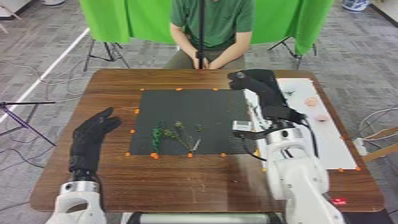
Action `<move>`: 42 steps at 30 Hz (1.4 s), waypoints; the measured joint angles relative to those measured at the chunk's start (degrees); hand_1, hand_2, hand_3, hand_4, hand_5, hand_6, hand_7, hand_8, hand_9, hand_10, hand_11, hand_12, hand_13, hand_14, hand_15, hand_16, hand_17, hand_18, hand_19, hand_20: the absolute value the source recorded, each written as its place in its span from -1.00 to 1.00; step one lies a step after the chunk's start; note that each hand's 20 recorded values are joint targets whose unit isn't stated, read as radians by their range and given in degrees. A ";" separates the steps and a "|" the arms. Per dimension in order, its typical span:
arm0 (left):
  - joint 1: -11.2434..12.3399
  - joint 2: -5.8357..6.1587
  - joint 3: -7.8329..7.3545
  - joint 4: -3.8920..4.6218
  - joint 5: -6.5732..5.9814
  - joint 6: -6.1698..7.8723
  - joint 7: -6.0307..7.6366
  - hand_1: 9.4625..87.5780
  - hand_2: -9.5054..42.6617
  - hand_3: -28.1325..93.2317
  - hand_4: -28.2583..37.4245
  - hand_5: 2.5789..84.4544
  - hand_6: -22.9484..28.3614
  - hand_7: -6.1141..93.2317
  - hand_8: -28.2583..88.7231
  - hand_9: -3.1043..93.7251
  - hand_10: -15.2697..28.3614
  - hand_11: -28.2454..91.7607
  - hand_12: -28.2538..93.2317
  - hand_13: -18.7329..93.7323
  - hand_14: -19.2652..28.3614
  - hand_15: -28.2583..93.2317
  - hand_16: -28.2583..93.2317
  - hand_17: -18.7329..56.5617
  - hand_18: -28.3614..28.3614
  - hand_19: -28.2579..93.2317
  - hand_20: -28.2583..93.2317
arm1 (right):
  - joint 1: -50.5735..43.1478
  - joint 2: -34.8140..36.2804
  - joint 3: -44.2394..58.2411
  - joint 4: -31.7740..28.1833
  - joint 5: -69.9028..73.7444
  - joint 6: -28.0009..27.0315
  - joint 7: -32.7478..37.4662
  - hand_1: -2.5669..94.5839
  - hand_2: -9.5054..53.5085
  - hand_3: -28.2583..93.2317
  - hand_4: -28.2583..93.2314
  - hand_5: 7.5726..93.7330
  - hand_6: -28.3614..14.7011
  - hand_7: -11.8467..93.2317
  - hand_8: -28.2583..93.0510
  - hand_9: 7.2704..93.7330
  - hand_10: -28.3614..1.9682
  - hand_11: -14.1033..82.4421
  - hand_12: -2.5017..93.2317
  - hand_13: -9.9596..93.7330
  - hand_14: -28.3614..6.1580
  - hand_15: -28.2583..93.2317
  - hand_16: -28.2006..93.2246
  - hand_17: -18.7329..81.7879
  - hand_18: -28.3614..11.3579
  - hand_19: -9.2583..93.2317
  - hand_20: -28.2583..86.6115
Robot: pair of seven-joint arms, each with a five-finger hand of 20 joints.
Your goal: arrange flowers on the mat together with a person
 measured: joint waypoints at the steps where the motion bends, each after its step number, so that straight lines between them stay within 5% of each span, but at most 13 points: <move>1: -0.62 0.07 0.94 0.52 -0.31 0.00 1.11 -0.41 -0.79 0.50 -0.68 0.14 0.03 -0.59 -0.62 0.12 0.32 -0.16 -0.30 0.10 0.52 -0.26 -0.56 -0.22 0.36 -0.40 -0.21 | -1.26 0.43 2.99 -0.83 1.53 -3.76 -2.10 -0.74 -0.57 0.65 -0.83 -0.20 0.28 -0.64 -0.66 -0.23 -0.15 -0.63 -0.68 -0.27 -0.12 -0.44 -0.21 -0.32 -0.33 -0.68 -0.05; 4: -2.34 -0.04 3.19 1.54 -0.62 -0.90 2.46 -0.42 -0.80 0.50 -0.68 0.14 0.03 -0.59 -0.62 0.12 0.32 -0.16 -0.30 0.10 0.52 -0.26 -0.56 -0.21 0.35 -0.41 -0.21 | -5.90 1.70 11.16 -3.27 7.13 -14.01 -3.45 -0.80 -0.57 0.66 -0.83 -0.34 0.32 -0.67 -0.66 -0.31 -0.11 -0.65 -0.71 -0.32 -0.02 -0.47 -0.25 -0.33 -0.27 -0.77 -0.08; 7: -2.83 -0.76 3.50 1.43 -0.71 -2.39 2.55 -0.44 -0.81 0.51 -0.68 0.14 0.03 -0.59 -0.62 0.12 0.32 -0.17 -0.30 0.10 0.52 -0.26 -0.56 -0.21 0.35 -0.42 -0.21 | -11.60 2.57 16.27 -4.82 16.80 -17.59 -2.74 -0.84 -0.57 0.67 -0.84 -0.38 0.30 -0.68 -0.66 -0.32 -0.08 -0.65 -0.73 -0.34 0.09 -0.49 -0.30 -0.35 -0.21 -0.81 -0.10; 17: -0.45 -1.36 1.16 -1.83 -1.40 -3.20 2.76 -0.45 -0.79 0.51 -0.70 0.13 0.02 -0.60 -0.62 0.12 0.32 -0.18 -0.30 0.09 0.52 -0.28 -0.56 -0.21 0.35 -0.43 -0.20 | -23.48 1.21 18.31 -5.26 43.89 -6.93 -7.55 -0.87 -0.56 0.69 -0.86 -0.34 0.12 -0.69 -0.67 -0.28 -0.10 -0.64 -0.77 -0.32 0.19 -0.45 -0.40 -0.35 -0.01 -0.82 -0.15; 24: -0.58 -1.35 0.56 -1.93 -0.84 -4.94 2.59 -0.45 -0.78 0.50 -0.69 0.13 0.02 -0.61 -0.62 0.11 0.32 -0.18 -0.30 0.09 0.52 -0.28 -0.55 -0.22 0.35 -0.44 -0.20 | -22.97 0.99 17.70 -4.75 49.03 -7.28 -7.58 -0.87 -0.55 0.71 -0.86 -0.31 0.12 -0.67 -0.68 -0.26 -0.11 -0.63 -0.77 -0.31 0.19 -0.43 -0.44 -0.34 0.01 -0.82 -0.15; 42: -0.51 -1.45 0.40 -1.92 -1.21 -4.95 2.29 -0.46 -0.80 0.51 -0.69 0.13 0.02 -0.61 -0.62 0.11 0.32 -0.18 -0.29 0.09 0.52 -0.28 -0.55 -0.23 0.35 -0.44 -0.20 | -23.36 0.10 16.80 -4.76 48.44 -6.24 -7.34 -0.93 -0.43 0.68 -0.88 -0.20 0.12 -0.66 -0.68 -0.19 -0.16 -0.62 -0.76 -0.26 0.11 -0.38 -0.46 -0.33 -0.05 -0.81 -0.15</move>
